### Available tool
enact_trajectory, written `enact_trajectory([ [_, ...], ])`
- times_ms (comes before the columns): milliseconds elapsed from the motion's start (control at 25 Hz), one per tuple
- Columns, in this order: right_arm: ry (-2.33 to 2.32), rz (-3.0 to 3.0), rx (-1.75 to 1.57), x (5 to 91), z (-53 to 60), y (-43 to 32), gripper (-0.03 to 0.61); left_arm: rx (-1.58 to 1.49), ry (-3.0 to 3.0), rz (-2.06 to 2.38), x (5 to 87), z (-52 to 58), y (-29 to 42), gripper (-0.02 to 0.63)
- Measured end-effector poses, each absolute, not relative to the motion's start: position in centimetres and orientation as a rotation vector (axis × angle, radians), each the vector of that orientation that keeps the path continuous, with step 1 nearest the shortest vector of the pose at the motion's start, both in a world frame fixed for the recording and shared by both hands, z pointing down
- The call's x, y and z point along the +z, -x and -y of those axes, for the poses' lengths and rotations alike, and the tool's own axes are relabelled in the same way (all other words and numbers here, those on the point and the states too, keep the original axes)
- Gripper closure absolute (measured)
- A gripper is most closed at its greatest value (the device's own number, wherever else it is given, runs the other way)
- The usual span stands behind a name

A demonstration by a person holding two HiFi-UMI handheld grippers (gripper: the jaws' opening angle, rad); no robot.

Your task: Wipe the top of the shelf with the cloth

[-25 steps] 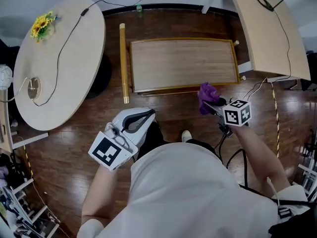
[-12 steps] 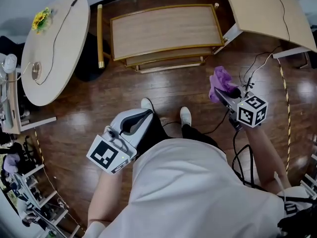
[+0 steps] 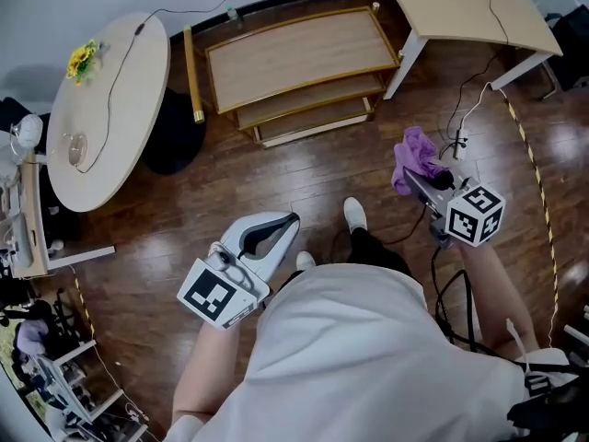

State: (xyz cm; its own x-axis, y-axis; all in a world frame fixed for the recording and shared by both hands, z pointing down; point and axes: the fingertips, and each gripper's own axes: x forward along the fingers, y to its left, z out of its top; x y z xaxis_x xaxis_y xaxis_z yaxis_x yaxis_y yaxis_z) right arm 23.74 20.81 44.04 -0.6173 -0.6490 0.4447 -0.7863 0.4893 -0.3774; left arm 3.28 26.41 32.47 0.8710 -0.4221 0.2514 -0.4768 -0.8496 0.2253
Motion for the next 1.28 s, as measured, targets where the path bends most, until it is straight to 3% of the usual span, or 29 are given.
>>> enact_trajectory([
  [360,-1.358,2.442,0.787,40.8,-33.1,-15.1,0.477,0.272,-2.773,0.523,34.9,-37.2,4.5,0.595],
  [640,-1.392,2.457,0.704,37.7,-37.7,-14.4,0.477,0.220,-2.816,0.519,33.3,-40.3,5.3,0.595],
  [1280,-1.380,2.621,0.556,32.6,-46.5,-24.3,0.477,0.137,-2.820,0.517,29.3,-48.7,-8.3,0.595],
])
